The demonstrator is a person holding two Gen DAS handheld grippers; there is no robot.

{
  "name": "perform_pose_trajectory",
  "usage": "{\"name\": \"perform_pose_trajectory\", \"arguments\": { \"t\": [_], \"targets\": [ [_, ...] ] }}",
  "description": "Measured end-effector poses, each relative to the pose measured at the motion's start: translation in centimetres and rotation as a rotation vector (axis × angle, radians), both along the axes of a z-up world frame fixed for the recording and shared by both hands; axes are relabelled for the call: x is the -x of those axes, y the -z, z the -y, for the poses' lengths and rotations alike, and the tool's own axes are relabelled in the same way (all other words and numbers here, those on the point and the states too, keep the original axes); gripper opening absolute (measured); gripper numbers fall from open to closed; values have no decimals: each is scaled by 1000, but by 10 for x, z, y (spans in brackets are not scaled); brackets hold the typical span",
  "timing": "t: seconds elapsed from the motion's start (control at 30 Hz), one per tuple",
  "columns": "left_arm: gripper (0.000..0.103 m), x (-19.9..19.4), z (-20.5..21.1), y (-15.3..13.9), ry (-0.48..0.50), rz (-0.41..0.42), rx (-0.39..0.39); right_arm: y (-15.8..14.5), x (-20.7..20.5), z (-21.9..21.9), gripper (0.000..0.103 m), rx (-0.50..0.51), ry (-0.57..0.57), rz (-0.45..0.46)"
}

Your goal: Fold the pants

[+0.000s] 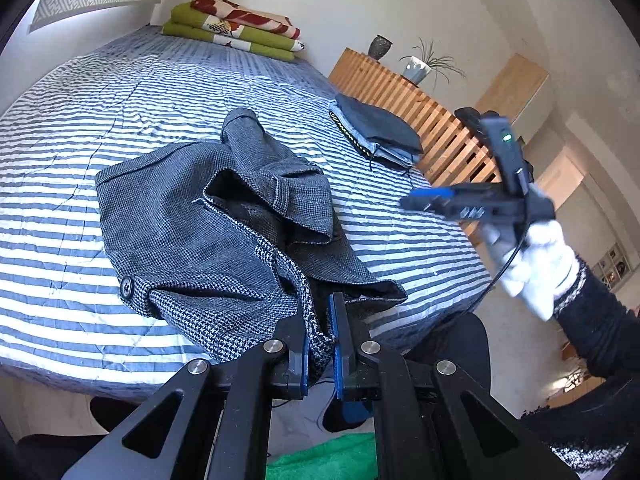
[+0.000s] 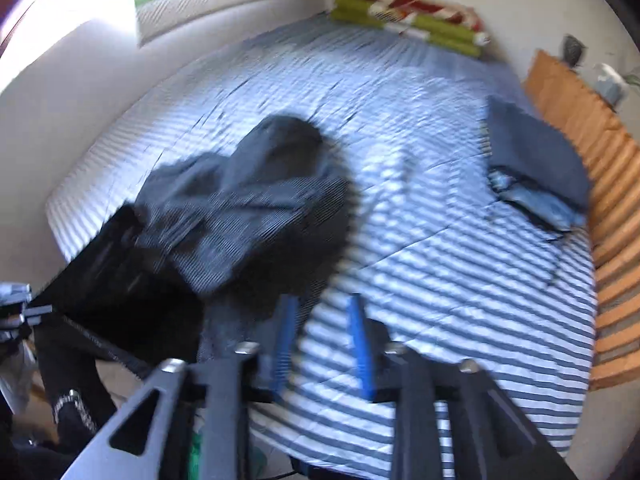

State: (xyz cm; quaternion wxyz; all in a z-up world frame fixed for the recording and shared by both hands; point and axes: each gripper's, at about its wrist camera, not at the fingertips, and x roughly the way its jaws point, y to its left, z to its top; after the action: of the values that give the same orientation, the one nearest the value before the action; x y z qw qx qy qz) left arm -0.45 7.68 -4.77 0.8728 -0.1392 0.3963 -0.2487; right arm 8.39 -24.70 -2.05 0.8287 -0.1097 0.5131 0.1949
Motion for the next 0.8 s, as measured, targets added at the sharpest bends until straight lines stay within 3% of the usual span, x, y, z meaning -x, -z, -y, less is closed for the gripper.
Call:
{"name": "perform_pose_trajectory", "arguments": {
  "t": [0.17,0.37,0.4,0.43,0.5,0.6,0.73,0.8],
  "targets": [
    [8,1,-1,-1,-17,0,16,53,3,-69,40,6,-97,-87],
    [8,1,-2,-2,-18,7,-1,75,-24,-84,40,32,-9,-68],
    [8,1,-5,-4,-23,9,0,72,-28,-77,27,23,15,-74],
    [7,-1,-8,-7,-34,10,-8,68,-31,-69,7,20,42,-88],
    [7,-9,-19,-17,-56,21,-17,49,-37,-47,7,1,83,-79],
    [7,-40,-44,-43,-100,56,-21,1,-50,-25,6,90,122,54],
    [6,-130,-74,-90,-147,85,-33,-66,-108,-7,5,88,210,141],
    [6,-185,-83,-132,-200,133,-97,-111,-150,-15,3,128,252,252]
  ]
}}
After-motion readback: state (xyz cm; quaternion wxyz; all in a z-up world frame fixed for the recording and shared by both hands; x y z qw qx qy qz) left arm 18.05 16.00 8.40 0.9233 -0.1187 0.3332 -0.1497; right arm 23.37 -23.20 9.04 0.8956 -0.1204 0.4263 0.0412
